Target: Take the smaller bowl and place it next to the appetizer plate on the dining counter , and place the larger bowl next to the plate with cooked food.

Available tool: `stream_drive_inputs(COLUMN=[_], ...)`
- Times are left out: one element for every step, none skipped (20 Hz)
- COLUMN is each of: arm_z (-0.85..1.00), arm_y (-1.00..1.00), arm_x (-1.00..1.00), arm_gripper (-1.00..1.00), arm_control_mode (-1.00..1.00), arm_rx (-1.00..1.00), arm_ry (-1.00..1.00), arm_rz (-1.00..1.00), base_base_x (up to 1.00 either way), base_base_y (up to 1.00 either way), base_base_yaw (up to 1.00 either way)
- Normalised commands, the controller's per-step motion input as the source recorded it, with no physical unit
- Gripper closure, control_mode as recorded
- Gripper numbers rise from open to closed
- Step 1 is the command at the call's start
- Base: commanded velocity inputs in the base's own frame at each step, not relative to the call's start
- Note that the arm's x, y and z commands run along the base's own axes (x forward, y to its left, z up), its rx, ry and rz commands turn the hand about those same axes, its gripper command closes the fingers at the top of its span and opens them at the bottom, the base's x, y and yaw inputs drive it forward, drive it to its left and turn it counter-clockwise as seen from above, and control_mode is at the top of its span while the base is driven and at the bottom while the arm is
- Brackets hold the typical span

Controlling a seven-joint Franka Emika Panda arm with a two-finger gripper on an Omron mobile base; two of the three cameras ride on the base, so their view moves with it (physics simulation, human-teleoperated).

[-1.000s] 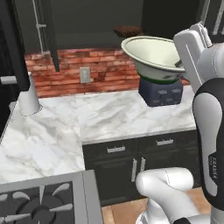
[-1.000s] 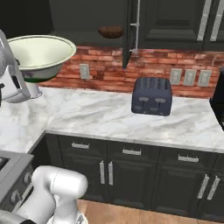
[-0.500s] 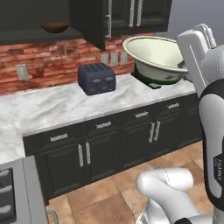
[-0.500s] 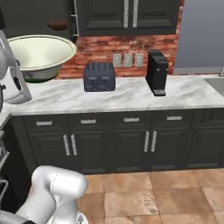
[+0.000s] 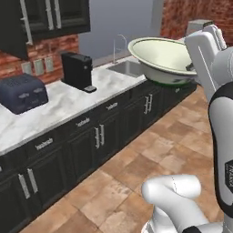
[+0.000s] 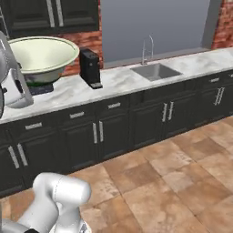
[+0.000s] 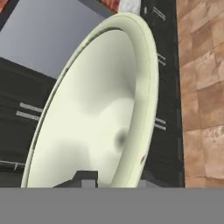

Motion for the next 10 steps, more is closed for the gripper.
stream_drive_inputs(arm_z=[0.0, 0.0, 0.0, 0.0, 0.0, 0.0, 0.0, 0.0, 0.0, 0.0], arm_y=[0.0, 0.0, 0.0, 0.0, 0.0, 0.0, 0.0, 0.0, 0.0, 0.0], arm_x=[0.0, 0.0, 0.0, 0.0, 0.0, 0.0, 0.0, 0.0, 0.0, 0.0], arm_gripper=[1.0, 1.0, 1.0, 1.0, 1.0, 1.0, 1.0, 1.0, 1.0, 1.0], arm_control_mode=[1.0, 1.0, 1.0, 1.0, 1.0, 1.0, 1.0, 1.0, 1.0, 1.0], arm_rx=[0.0, 0.0, 0.0, 0.0, 0.0, 0.0, 0.0, 0.0, 0.0, 0.0], arm_ry=[0.0, 0.0, 0.0, 0.0, 0.0, 0.0, 0.0, 0.0, 0.0, 0.0], arm_rz=[0.0, 0.0, 0.0, 0.0, 0.0, 0.0, 0.0, 0.0, 0.0, 0.0], base_base_x=[-0.12, -0.14, -0.16, -0.19, -0.22, -0.24, -0.11, -0.07, -0.09, -0.1], base_base_y=[-0.37, -0.36, -0.36, -0.39, -0.43, -0.47, -0.52, -0.54, -0.54, -0.52], base_base_yaw=[-0.67, -0.66, -0.66, -0.66, -0.66, -0.65, -0.61, -0.59, -0.59, -0.59])
